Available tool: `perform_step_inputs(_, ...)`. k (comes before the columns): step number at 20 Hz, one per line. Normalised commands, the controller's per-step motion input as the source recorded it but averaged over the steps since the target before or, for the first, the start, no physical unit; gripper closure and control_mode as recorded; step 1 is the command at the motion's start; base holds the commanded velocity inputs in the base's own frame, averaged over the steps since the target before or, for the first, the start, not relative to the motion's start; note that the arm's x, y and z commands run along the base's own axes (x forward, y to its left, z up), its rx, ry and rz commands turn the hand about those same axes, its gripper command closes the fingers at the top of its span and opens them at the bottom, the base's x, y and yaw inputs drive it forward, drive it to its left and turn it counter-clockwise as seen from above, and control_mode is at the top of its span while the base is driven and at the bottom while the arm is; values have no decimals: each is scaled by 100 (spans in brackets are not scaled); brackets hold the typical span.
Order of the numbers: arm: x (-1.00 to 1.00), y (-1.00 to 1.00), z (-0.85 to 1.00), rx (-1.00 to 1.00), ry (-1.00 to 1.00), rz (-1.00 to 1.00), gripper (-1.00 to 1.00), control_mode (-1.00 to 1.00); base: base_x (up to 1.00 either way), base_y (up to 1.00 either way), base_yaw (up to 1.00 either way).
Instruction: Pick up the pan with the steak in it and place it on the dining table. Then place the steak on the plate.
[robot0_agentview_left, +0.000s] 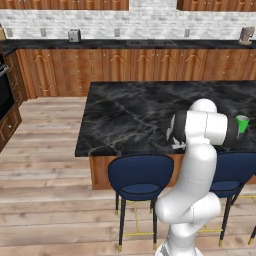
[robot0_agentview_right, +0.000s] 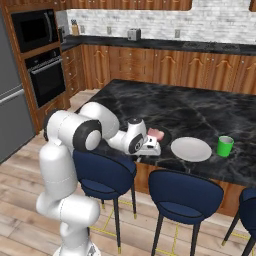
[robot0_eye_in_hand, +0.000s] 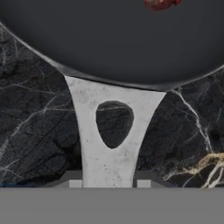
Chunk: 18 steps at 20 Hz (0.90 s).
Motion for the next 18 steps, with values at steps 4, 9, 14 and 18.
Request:
perform_step_inputs(4, 7, 0, 12, 2, 0, 0, -100, -100, 0, 0, 0)
perform_step_inputs(9, 7, -2, 30, 4, -1, -3, -100, -100, 0, 0, 0)
perform_step_inputs(14, -13, -12, 52, 9, -13, 0, -100, -100, 0, 0, 0)
perform_step_inputs(18, 5, -1, 81, 9, -8, -2, -100, -100, 0, 0, 0)
